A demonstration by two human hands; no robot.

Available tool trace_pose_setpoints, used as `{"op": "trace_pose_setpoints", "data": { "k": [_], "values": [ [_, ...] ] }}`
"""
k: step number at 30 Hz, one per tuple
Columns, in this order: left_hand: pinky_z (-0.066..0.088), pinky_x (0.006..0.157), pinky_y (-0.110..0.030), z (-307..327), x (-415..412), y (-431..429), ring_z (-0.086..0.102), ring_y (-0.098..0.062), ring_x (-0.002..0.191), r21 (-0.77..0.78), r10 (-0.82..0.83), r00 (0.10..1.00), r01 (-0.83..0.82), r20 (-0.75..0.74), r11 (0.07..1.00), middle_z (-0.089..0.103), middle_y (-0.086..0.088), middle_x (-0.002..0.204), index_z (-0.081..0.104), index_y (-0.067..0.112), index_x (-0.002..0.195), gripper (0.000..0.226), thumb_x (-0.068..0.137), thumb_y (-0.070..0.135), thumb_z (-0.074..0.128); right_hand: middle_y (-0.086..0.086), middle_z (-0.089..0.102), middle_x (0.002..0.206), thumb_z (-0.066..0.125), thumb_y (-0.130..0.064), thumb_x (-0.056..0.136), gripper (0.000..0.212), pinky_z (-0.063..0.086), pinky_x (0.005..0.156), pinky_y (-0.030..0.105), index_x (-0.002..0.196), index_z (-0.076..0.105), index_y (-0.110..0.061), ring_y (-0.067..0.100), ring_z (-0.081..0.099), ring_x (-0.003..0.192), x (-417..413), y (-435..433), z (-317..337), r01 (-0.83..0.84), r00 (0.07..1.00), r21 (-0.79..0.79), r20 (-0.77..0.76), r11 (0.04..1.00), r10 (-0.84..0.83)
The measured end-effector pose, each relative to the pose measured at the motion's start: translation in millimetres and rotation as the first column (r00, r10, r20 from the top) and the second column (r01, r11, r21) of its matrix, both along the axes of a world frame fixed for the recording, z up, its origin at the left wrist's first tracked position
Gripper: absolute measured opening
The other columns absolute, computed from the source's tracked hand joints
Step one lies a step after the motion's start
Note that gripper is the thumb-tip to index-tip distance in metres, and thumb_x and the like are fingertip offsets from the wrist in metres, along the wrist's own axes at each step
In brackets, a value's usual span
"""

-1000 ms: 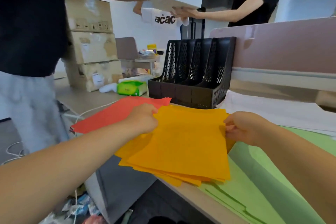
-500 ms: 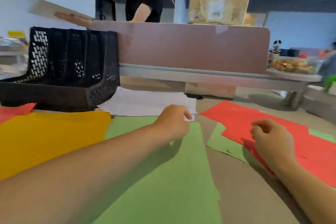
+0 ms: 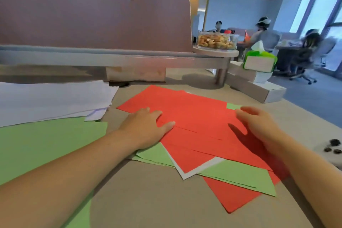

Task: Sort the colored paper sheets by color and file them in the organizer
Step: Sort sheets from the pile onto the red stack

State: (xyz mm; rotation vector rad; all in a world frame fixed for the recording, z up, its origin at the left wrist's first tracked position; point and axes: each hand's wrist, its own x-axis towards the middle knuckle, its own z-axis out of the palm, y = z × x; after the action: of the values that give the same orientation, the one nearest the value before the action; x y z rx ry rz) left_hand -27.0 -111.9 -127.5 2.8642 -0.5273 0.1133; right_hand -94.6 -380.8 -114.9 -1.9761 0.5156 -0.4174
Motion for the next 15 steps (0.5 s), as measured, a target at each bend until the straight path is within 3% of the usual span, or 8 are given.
{"op": "trace_pose_setpoints", "data": {
  "k": [2, 5, 7, 10, 12, 15],
  "values": [
    [0.039, 0.098, -0.032, 2.9, -4.8, 2.9, 0.047, -0.024, 0.123, -0.024, 0.002, 0.991, 0.001, 0.134, 1.000, 0.056, -0.003, 0.129, 0.056, 0.031, 0.128, 0.061, 0.085, 0.070, 0.037, 0.008, 0.066, 0.098, 0.063, -0.017, 0.085, 0.007, 0.050, 0.092, 0.048, 0.091, 0.066, -0.021, 0.026, 0.064, 0.093, -0.1, -7.1, 1.2, 0.075, 0.993, 0.151, 0.081, 0.986, -0.088],
    [0.042, 0.075, -0.029, 11.6, -8.8, 2.2, 0.059, -0.022, 0.096, -0.275, 0.066, 0.961, 0.011, 0.270, 0.961, 0.065, 0.002, 0.092, 0.071, 0.025, 0.093, 0.037, 0.089, 0.054, 0.049, 0.012, 0.060, 0.079, 0.060, -0.008, 0.076, 0.011, 0.051, 0.070, 0.043, 0.068, 0.063, -0.015, 0.024, 0.059, 0.070, -6.1, -12.6, 8.5, 0.269, 0.953, 0.303, 0.052, 0.914, -0.298],
    [0.043, 0.082, -0.031, 11.6, -5.6, 3.5, 0.057, -0.022, 0.101, -0.299, 0.075, 0.952, 0.018, 0.297, 0.954, 0.063, 0.000, 0.099, 0.069, 0.025, 0.101, 0.032, 0.089, 0.049, 0.052, 0.012, 0.056, 0.081, 0.058, -0.006, 0.081, 0.007, 0.049, 0.060, 0.034, 0.075, 0.055, -0.009, 0.021, 0.057, 0.064, -8.4, -13.9, 16.4, 0.306, 0.942, 0.428, -0.007, 0.851, -0.335],
    [0.033, 0.108, -0.036, 3.0, 1.7, 6.3, 0.042, -0.022, 0.129, -0.090, 0.034, 0.989, -0.021, 0.147, 0.996, 0.049, -0.004, 0.138, 0.053, 0.025, 0.132, 0.054, 0.090, 0.058, 0.044, 0.011, 0.053, 0.089, 0.053, -0.004, 0.087, 0.003, 0.048, 0.055, 0.031, 0.089, 0.053, -0.004, 0.020, 0.057, 0.064, -10.8, -18.8, 24.9, 0.287, 0.957, 0.432, -0.084, 0.855, -0.279],
    [0.031, 0.110, -0.036, -0.3, 4.1, 8.6, 0.038, -0.022, 0.134, -0.063, 0.017, 0.997, -0.012, 0.077, 0.998, 0.044, -0.002, 0.145, 0.047, 0.026, 0.137, 0.060, 0.089, 0.062, 0.042, 0.014, 0.057, 0.098, 0.055, -0.005, 0.087, 0.008, 0.047, 0.055, 0.031, 0.096, 0.055, -0.005, 0.022, 0.057, 0.068, -15.6, -16.4, 26.3, 0.218, 0.972, 0.365, -0.163, 0.905, -0.168],
    [0.038, 0.102, -0.030, 1.5, 3.1, 11.8, 0.048, -0.017, 0.124, -0.156, -0.044, 0.992, 0.062, 0.118, 0.986, 0.055, 0.005, 0.135, 0.056, 0.027, 0.130, 0.056, 0.085, 0.060, 0.052, 0.015, 0.059, 0.099, 0.059, -0.007, 0.087, 0.015, 0.050, 0.060, 0.033, 0.102, 0.058, -0.003, 0.023, 0.059, 0.069, -19.0, -8.3, 25.7, 0.144, 0.974, 0.359, -0.214, 0.922, -0.069]
  ]
}}
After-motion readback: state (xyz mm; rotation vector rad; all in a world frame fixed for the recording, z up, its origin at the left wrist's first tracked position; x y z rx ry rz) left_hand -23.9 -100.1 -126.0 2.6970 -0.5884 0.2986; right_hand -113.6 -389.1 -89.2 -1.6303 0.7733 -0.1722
